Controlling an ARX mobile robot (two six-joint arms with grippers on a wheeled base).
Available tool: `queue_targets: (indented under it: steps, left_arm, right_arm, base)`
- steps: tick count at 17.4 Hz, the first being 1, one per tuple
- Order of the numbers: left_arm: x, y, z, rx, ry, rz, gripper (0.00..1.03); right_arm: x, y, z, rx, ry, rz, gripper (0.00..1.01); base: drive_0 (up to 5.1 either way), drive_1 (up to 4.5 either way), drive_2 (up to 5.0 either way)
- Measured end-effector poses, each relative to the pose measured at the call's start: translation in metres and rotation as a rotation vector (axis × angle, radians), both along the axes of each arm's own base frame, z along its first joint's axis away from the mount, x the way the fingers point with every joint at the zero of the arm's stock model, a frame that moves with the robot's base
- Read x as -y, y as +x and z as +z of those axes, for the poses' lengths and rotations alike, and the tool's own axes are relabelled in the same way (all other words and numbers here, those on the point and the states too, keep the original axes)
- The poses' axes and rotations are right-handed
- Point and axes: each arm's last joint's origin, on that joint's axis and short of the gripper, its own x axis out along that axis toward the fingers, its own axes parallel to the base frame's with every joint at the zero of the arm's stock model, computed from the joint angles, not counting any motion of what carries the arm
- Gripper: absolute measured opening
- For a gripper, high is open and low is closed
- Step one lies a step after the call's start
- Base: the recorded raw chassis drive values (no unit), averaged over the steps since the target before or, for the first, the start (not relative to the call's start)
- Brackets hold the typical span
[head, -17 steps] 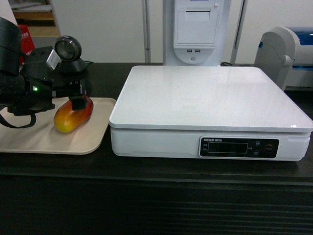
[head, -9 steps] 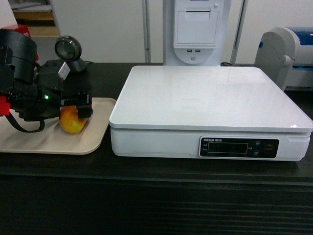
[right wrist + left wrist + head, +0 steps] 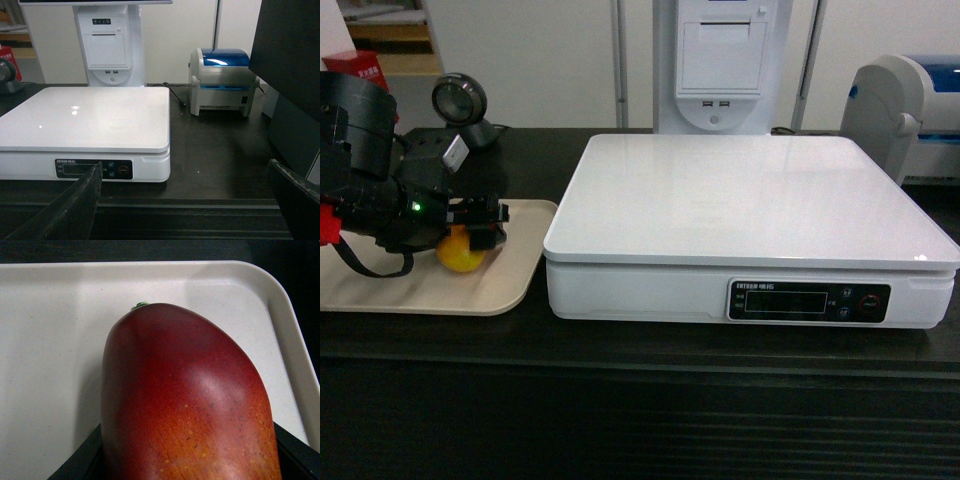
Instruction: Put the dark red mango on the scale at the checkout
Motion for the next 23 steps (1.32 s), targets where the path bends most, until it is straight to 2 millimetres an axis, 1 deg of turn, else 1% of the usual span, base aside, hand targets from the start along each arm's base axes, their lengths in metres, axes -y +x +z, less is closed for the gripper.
queue_targets:
  steps: [10, 12, 14, 15, 16, 17, 18, 19, 20, 23]
  left_arm:
    - [0.0, -0.009, 0.002, -0.004, 0.0, -0.001, 0.66]
    - [0.0, -0.013, 0.004, 0.002, 0.0, -0.001, 0.66]
    - [0.002, -0.025, 0.014, 0.038, 0.011, -0.01, 0.66]
    - [0.017, -0.056, 0.043, 0.124, 0.038, -0.063, 0.66]
    - [0.047, -0.096, 0.073, 0.2, 0.076, -0.174, 0.66]
    - [0.079, -0.127, 0.112, 0.326, 0.112, -0.283, 0.66]
    - [0.093, -0.136, 0.129, 0.383, 0.122, -0.336, 0.66]
    - [0.103, -0.143, 0.136, 0.403, 0.133, -0.375, 0.66]
    - [0.109, -0.147, 0.138, 0.407, 0.135, -0.399, 0.66]
    - [0.124, -0.152, 0.137, 0.405, 0.147, -0.461, 0.66]
  right_arm:
    - [0.0, 0.0, 0.0, 0.0, 0.0, 0.0, 0.98]
    - [0.0, 0.0, 0.0, 0.0, 0.0, 0.0, 0.98]
    - [0.0, 0.0, 0.0, 0.0, 0.0, 0.0, 0.98]
    - [0.0, 0.0, 0.0, 0.0, 0.0, 0.0, 0.98]
    - [0.0, 0.0, 0.0, 0.0, 0.0, 0.0, 0.98]
    - [0.0, 0.0, 0.0, 0.0, 0.0, 0.0, 0.98]
    - [0.0, 0.0, 0.0, 0.0, 0.0, 0.0, 0.98]
    - [0.0, 0.0, 0.0, 0.0, 0.0, 0.0, 0.98]
    - [0.0, 0.0, 0.0, 0.0, 0.0, 0.0, 0.98]
    - [0.0, 0.0, 0.0, 0.0, 0.0, 0.0, 0.98]
  base:
    - [0.0, 0.0, 0.0]
    - [0.0, 0.0, 0.0]
    - [0.0, 0.0, 0.0]
    - [0.0, 0.0, 0.0]
    - [0.0, 0.0, 0.0]
    - [0.0, 0.0, 0.0]
    - [0.0, 0.0, 0.0]
    - [0.0, 0.0, 0.0]
    - [0.0, 0.0, 0.0]
    - [0.0, 0.0, 0.0]
